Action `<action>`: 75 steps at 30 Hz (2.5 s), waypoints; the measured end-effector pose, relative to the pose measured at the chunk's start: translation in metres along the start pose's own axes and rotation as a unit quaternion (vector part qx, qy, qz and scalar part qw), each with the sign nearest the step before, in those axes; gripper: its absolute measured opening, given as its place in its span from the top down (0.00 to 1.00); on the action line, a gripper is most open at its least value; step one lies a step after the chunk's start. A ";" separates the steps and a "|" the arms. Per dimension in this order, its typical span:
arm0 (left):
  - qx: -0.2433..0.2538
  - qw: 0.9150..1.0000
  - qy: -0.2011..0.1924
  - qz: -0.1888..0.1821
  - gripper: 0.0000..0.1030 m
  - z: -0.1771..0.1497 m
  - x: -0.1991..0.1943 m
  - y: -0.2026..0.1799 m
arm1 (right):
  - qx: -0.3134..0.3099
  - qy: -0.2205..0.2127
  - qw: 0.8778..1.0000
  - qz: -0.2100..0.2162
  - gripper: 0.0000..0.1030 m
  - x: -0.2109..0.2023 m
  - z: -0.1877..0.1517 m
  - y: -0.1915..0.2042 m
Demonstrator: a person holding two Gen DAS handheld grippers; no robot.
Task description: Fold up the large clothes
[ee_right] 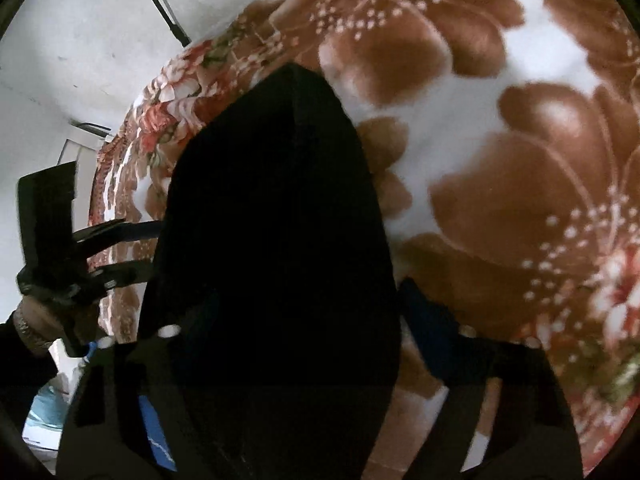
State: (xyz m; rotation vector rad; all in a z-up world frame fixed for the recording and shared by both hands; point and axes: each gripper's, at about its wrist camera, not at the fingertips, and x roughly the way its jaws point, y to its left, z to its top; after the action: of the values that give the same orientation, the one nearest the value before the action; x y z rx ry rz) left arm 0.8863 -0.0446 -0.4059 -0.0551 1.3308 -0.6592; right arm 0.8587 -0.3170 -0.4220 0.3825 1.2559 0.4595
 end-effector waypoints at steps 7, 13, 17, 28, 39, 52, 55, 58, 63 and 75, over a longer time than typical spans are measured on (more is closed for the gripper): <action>0.029 0.999 0.032 0.029 0.92 0.002 0.018 -0.019 | -0.029 0.008 0.998 -0.047 0.88 0.001 -0.002 0.014; 0.072 0.996 -0.022 0.043 0.94 -0.004 -0.033 -0.054 | -0.061 -0.027 0.996 -0.058 0.91 -0.044 -0.011 0.049; 0.085 0.993 -0.071 0.045 0.94 -0.030 -0.090 -0.078 | -0.105 -0.062 0.991 -0.059 0.91 -0.088 -0.027 0.096; 0.091 0.983 -0.150 0.044 0.94 -0.196 -0.169 -0.142 | -0.220 -0.108 0.966 -0.077 0.91 -0.158 -0.179 0.196; 0.048 0.989 -0.116 0.081 0.82 -0.364 -0.128 -0.149 | -0.230 -0.047 0.970 -0.069 0.40 -0.125 -0.359 0.200; 0.001 0.992 -0.066 0.106 0.52 -0.470 -0.136 -0.138 | -0.140 0.030 0.984 -0.102 0.22 -0.142 -0.455 0.144; -0.016 0.991 -0.087 0.102 0.49 -0.445 -0.146 -0.126 | -0.109 0.008 0.988 -0.106 0.20 -0.148 -0.427 0.139; -0.023 0.990 -0.102 0.096 0.49 -0.394 -0.141 -0.112 | -0.069 -0.023 0.992 -0.099 0.19 -0.139 -0.374 0.130; -0.043 0.989 -0.096 0.102 0.49 -0.312 -0.110 -0.080 | -0.021 -0.042 0.993 -0.108 0.19 -0.107 -0.284 0.107; 0.014 0.991 -0.064 0.114 0.85 -0.248 -0.054 -0.067 | -0.032 -0.014 0.996 -0.083 0.72 -0.051 -0.229 0.092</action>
State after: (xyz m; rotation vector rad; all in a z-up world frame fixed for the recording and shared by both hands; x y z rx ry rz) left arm 0.6295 0.0072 -0.3972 0.0754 1.1833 -0.4731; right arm 0.6144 -0.2599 -0.3941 0.2283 1.2317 0.3508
